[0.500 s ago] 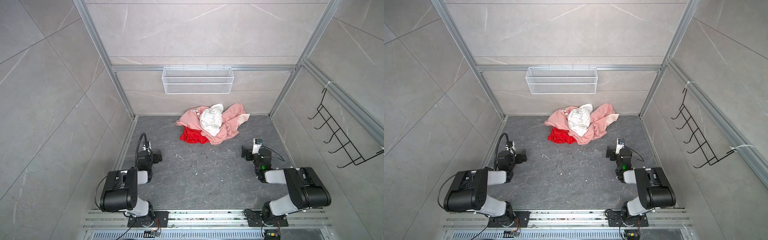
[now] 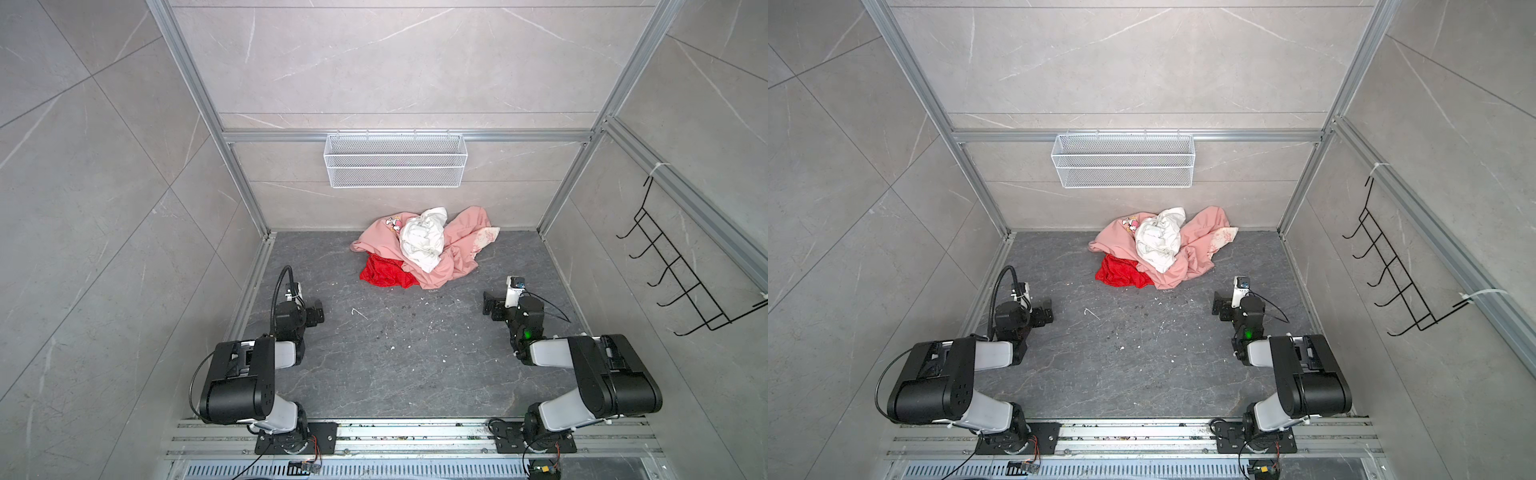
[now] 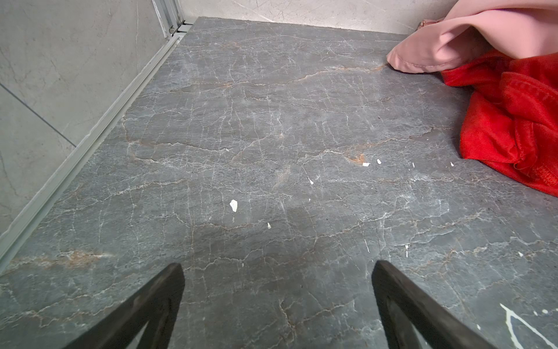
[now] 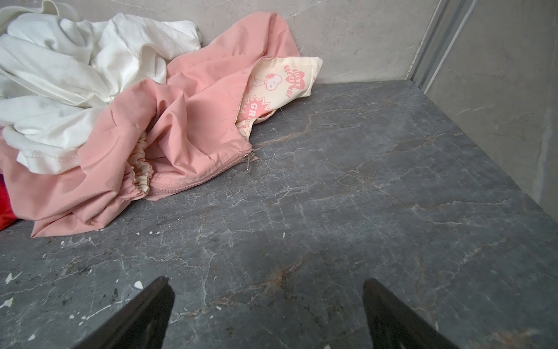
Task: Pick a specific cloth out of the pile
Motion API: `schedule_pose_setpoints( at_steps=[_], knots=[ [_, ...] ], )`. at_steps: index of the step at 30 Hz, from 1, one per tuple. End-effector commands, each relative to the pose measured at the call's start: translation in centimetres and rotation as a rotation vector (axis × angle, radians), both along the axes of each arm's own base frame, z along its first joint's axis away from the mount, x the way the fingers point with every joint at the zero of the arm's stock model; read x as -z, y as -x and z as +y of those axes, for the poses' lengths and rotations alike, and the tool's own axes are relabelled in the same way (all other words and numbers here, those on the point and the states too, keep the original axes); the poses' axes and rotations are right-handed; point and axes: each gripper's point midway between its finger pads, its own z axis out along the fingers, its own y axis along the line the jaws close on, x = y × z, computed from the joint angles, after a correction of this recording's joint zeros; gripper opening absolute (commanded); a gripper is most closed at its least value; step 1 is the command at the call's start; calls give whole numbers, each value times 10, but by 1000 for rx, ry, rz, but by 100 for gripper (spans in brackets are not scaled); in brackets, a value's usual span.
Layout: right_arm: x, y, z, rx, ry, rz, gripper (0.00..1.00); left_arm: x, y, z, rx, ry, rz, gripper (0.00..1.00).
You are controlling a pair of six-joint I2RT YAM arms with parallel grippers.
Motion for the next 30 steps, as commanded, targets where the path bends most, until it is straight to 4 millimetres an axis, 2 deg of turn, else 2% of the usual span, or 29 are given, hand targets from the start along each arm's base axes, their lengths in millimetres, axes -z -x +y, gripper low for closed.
schedule_pose_setpoints(
  at_steps=[1,30],
  knots=[
    [-4,-3,0,-10,1,-8,100,-19,-12,2,3,-3,-66,100],
    [-6,-1,-1,-11,6,-21,100,-19,-11,2,2,-4,-69,100]
  ],
)
